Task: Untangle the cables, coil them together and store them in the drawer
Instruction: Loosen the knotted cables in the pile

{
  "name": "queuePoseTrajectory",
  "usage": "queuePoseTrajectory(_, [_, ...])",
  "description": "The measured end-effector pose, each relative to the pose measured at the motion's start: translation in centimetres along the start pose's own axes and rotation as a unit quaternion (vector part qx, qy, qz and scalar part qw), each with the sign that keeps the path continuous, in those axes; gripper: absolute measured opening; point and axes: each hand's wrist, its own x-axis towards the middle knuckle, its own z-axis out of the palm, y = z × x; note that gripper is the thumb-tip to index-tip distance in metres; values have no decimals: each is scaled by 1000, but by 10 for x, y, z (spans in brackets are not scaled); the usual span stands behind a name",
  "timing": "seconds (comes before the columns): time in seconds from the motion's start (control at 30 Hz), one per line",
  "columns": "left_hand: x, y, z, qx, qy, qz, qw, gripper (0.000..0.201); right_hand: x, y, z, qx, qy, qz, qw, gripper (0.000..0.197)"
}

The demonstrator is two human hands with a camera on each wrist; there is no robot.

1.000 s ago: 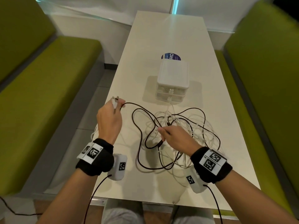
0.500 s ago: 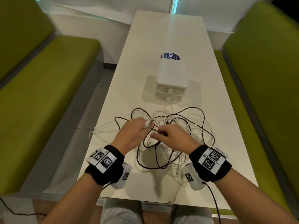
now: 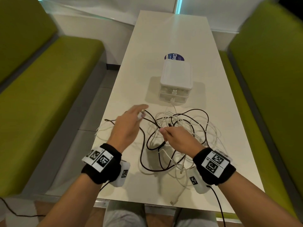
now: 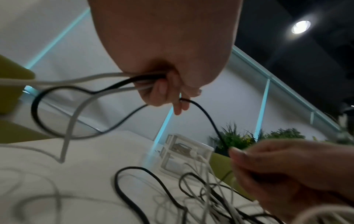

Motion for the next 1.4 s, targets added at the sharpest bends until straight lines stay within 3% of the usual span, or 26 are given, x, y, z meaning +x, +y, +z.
queuePoseTrajectory(0.13, [-9, 13, 24, 90, -119, 80, 986, 35, 5, -3, 1, -5, -12, 10, 1000, 43])
queuePoseTrajectory(0.23, [-13, 17, 33, 145, -158, 57, 975, 20, 4, -7, 0, -23, -30, 2, 999, 36])
queuePoseTrajectory(0.3, [-13, 15, 31, 148, -164, 43, 974, 16, 1, -6, 2, -28, -28, -5, 999, 42])
queuePoseTrajectory(0.43, [-7, 12, 12, 115, -111, 7, 987, 17, -3, -3, 4, -8, -15, -3, 1000, 49])
queuePoseTrajectory(0.6, [12, 2, -25, 36, 43, -111, 992, 26, -2, -1, -2, 13, -10, 20, 1000, 52])
queuePoseTrajectory(0.7, [10, -11, -25, 40, 62, -135, 988, 23, -1, 0, 1, 4, -14, 23, 1000, 52])
queuePoseTrajectory(0.8, [-4, -15, -8, 74, 20, -98, 992, 31, 0, 2, 7, -30, -26, 30, 999, 55])
queuePoseTrajectory(0.93, [-13, 3, 16, 106, -106, -3, 989, 58, 5, -1, 7, -52, -26, 6, 998, 50])
queuePoseTrajectory(1.0, [-11, 9, 26, 133, -158, 13, 978, 50, 6, -5, 3, -54, -24, -12, 998, 45])
queuePoseTrajectory(1.07, [-8, 8, 29, 149, -169, 11, 974, 30, 7, -6, -1, -46, -19, -19, 999, 41])
queuePoseTrajectory(1.13, [-8, 7, 27, 144, -161, 12, 976, 19, 5, -4, -2, -29, -13, -16, 999, 38])
queuePoseTrajectory(1.23, [-6, 8, 17, 117, -107, 9, 987, 20, 2, -1, -2, -17, -4, -12, 1000, 37])
queuePoseTrajectory(1.4, [12, -7, -19, 95, 5, -85, 992, 26, -2, 1, -8, 4, 0, -10, 1000, 48])
